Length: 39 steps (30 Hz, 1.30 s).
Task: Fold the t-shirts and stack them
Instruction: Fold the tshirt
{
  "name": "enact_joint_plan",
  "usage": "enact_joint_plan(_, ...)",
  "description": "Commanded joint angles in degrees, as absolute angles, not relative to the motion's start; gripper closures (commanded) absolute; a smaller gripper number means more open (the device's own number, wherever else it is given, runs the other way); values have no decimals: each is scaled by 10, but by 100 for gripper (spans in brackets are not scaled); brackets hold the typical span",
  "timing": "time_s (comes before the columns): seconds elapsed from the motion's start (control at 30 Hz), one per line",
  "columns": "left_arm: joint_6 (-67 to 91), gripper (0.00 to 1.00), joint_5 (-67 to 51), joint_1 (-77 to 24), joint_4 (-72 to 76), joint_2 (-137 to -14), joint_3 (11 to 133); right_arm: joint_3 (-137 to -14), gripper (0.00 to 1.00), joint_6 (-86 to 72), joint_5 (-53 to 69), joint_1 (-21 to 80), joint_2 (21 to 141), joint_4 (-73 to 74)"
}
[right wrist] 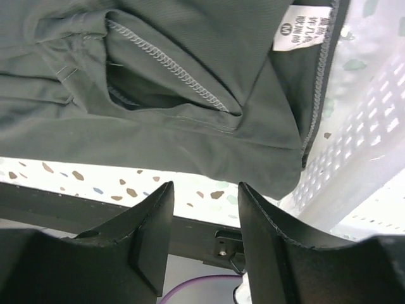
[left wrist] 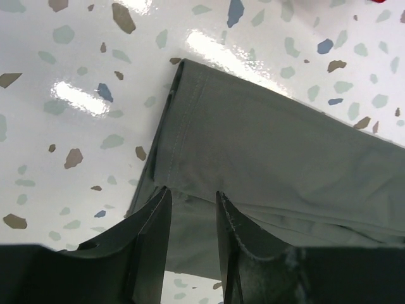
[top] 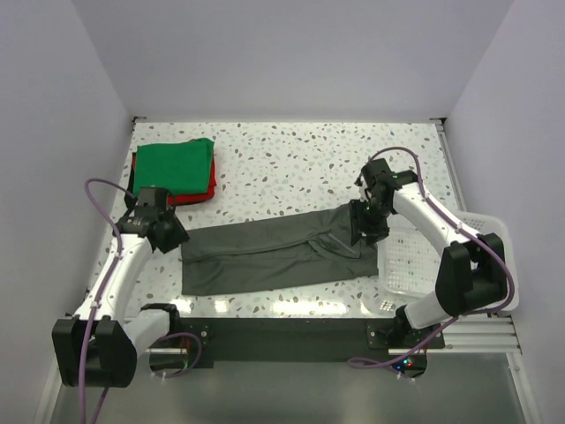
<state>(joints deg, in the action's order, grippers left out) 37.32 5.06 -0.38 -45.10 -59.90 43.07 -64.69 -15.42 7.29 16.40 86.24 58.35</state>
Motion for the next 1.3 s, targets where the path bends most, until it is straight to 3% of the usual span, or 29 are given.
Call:
enact_joint_plan(0.0,383,61,13,0,-424,-609,458,-673,51,-145,97,168,844,583)
enact_joint_plan(0.53,387,63,-66,-12,-217,-796,427,-711,53,-160,224,213,1021,437)
enact_joint_plan(1.27,375,66,-72,-12,-179,-838,365,-680,56,-138,260,264,1019,435)
